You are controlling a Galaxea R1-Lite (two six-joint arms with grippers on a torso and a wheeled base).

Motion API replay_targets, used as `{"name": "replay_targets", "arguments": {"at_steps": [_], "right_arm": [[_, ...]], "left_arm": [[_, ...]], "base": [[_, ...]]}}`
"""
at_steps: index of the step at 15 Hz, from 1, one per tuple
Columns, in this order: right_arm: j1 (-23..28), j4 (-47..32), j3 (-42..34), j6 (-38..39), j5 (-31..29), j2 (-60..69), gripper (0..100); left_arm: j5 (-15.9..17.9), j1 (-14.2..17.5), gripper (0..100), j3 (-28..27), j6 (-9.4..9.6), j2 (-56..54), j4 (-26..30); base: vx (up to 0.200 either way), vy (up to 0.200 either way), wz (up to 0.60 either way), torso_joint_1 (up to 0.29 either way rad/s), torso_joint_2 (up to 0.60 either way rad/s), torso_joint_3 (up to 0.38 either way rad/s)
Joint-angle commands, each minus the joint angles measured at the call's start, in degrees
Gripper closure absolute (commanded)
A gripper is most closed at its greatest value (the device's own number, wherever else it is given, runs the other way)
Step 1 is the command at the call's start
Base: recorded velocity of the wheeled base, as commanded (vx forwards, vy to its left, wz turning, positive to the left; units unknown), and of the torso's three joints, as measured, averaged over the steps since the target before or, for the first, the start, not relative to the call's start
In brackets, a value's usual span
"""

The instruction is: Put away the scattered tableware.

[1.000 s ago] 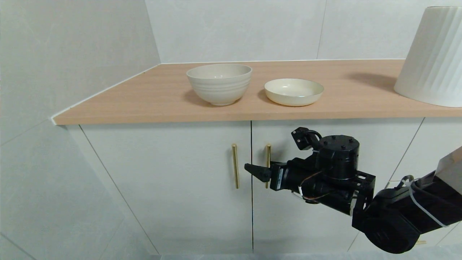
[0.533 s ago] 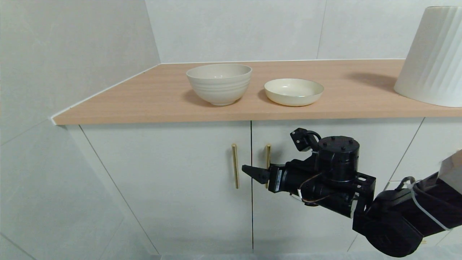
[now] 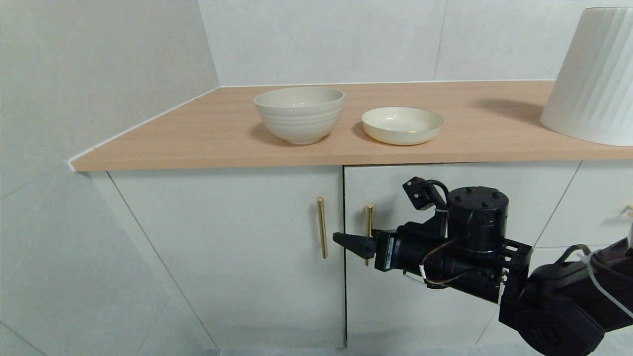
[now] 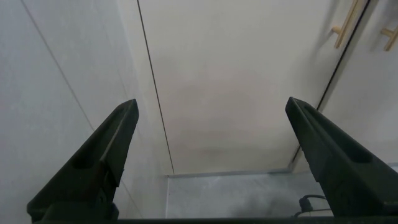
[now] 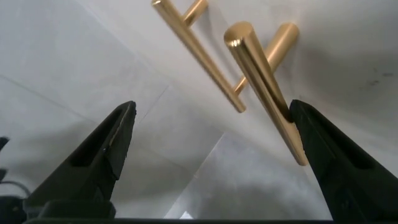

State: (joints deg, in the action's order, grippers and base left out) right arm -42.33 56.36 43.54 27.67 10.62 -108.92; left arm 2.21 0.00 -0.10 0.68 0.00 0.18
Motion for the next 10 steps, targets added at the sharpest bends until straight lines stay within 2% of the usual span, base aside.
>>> {"name": "replay_targets", "arguments": {"at_steps": [1, 5, 10], "right_arm": [[-0.04, 0.07, -1.09, 0.01, 1.25, 1.78, 0], [-0.04, -6.7, -1.88, 0.1, 6.17, 6.44, 0], [-0.04, -8.81, -3.38, 0.01, 8.37, 9.08, 0]], "left_arm": [[-0.01, 0.0, 0, 0.01, 0.02, 0.0, -0.01], [-0.01, 0.0, 0, 0.01, 0.02, 0.0, -0.01], [-0.01, 0.0, 0, 0.01, 0.02, 0.0, -0.01]], "base": [[0.0, 0.0, 0.0, 0.0, 0.0, 0.0], [0.0, 0.0, 0.0, 0.0, 0.0, 0.0], [0.0, 0.0, 0.0, 0.0, 0.0, 0.0]]}}
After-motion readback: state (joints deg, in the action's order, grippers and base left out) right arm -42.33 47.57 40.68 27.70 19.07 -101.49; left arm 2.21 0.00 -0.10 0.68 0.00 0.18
